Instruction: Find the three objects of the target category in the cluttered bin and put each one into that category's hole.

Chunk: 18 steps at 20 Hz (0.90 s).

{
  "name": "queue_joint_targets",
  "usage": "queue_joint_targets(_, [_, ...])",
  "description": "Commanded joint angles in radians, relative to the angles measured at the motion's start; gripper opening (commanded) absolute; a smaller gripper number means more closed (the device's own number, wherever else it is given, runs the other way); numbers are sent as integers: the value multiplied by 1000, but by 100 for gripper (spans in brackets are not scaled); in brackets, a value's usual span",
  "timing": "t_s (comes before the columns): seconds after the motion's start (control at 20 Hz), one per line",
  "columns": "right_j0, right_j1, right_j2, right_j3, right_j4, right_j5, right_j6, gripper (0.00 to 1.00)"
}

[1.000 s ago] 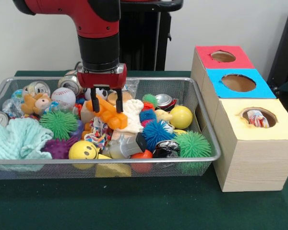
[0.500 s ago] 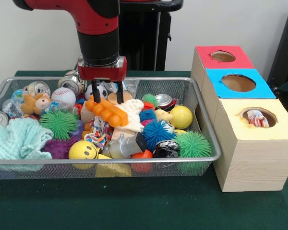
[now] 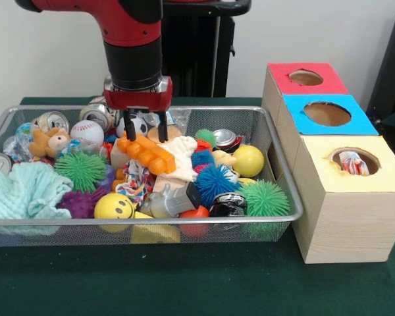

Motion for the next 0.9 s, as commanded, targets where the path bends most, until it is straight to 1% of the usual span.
queue_joint_targets(0.05, [18, 14, 86, -111, 30, 119, -34, 100])
queue_joint_targets(0.65, [5, 64, 100, -165, 26, 151, -62, 100])
queue_joint_targets(0.8, [-12, 108, 99, -159, 12, 112, -60, 100])
queue_joint_targets(0.9, [-22, 122, 95, -144, 4, 79, -49, 100])
